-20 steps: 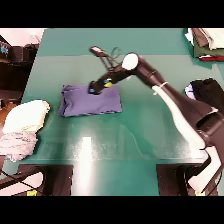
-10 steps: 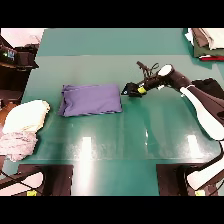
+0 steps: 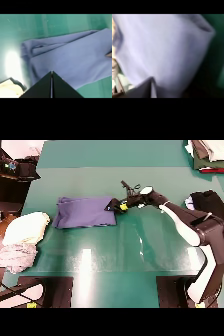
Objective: Fold the shirts.
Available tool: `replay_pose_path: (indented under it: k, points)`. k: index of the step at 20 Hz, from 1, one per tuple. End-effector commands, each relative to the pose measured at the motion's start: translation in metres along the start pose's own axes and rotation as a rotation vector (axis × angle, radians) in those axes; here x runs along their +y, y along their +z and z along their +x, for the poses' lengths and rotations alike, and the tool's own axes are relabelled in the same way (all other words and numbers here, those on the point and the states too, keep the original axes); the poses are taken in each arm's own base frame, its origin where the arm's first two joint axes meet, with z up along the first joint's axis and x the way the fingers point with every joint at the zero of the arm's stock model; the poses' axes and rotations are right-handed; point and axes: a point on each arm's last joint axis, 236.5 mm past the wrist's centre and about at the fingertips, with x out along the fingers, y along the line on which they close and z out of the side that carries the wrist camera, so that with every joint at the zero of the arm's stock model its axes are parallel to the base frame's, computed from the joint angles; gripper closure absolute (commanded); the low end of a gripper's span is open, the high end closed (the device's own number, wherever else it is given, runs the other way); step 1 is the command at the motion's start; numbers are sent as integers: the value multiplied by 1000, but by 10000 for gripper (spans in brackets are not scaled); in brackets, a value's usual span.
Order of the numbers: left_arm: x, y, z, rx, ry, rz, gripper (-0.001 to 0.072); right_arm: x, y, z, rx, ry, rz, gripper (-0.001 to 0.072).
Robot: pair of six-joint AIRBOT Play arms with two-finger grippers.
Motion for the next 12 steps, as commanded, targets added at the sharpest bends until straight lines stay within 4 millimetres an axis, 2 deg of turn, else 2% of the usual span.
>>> replay_pose_path:
  k: [1,3,4,6,8,9,12]
  points:
    - [0,-1,0,2,-2,0,687,33,11,21,-28,45,-90,678]
    - [0,0,0,2,-3,0,686,47,16,17,-35,60,-153,699]
    - [-1,-2,0,8,-3,0,686,50,20,9,-48,63,-156,700]
    - [-2,-9,0,40,-11,10,686,54,34,-24,-104,61,-144,701]
    - [-4,-16,-1,65,-18,17,686,47,50,-78,-188,37,-124,701]
    - [-6,-17,-1,70,-25,15,686,37,55,-112,-231,2,-122,701]
    - [-20,-11,-1,47,-87,1,687,-5,61,-223,-375,-165,-103,701]
